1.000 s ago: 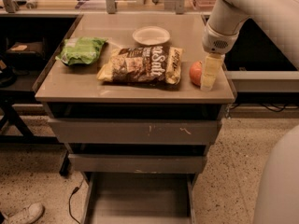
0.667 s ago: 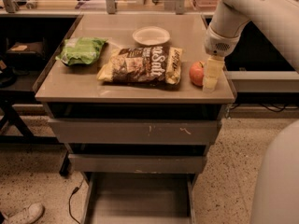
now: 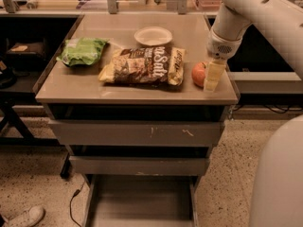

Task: Place apple into bottom drawer

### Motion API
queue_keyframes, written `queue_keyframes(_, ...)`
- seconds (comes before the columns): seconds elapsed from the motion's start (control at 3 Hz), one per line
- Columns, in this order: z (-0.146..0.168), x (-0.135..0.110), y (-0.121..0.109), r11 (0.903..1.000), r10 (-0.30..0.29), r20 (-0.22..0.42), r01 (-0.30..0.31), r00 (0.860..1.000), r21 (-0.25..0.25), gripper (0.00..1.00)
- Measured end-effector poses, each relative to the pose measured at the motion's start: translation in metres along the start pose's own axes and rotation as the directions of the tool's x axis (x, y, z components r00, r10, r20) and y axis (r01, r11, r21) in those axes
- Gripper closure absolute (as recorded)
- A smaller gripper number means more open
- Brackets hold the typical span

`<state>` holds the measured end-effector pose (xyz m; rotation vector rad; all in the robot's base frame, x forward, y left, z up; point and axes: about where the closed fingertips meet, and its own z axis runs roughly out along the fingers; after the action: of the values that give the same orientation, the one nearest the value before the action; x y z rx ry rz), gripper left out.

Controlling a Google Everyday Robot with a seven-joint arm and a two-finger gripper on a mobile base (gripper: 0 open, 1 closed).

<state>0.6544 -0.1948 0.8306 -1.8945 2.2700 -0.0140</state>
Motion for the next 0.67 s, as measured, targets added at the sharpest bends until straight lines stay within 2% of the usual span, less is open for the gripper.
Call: queue_keyframes(0.67,0.0,0.0,0.0,1.0,0.0,0.0,0.0,1.0,0.0,0.64)
